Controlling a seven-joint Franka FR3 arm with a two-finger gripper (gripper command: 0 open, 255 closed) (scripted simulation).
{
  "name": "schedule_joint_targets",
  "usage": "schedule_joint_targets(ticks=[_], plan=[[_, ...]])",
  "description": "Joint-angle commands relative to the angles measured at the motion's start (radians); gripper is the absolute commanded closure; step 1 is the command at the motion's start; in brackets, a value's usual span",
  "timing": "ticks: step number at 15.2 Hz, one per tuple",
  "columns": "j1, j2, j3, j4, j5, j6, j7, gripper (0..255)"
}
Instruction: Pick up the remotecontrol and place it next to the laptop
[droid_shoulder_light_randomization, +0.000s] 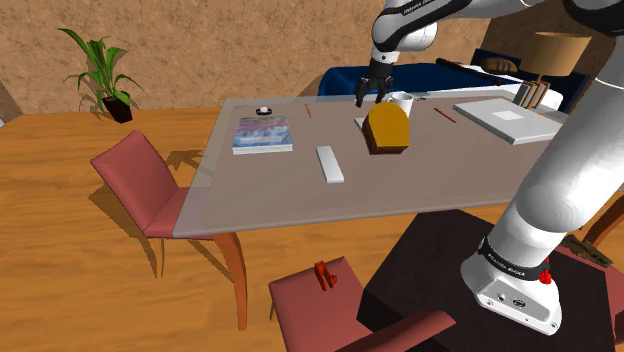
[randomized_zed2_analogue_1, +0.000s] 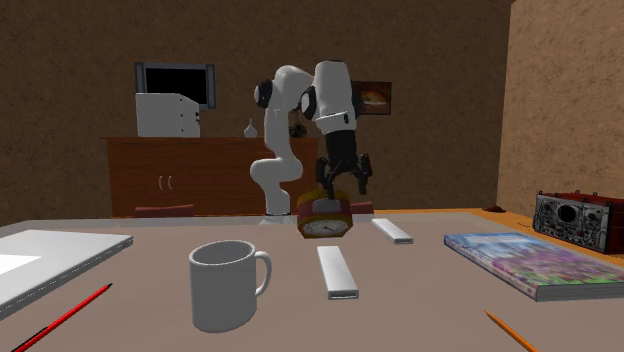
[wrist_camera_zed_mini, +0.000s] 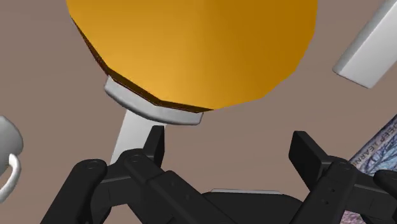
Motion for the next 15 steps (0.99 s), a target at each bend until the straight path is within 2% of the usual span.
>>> schedule_joint_targets(ticks=[1,11,15], plan=[[-0.004,0.067,-0.004,0.036,0.003,-0.155,0.024,0],[-0.084,0.410,-0.050,0.340,0.066,-0.123,0.034,0],[-0.086,0.432,-0.046,0.316,0.074,-0.078,0.028,0]])
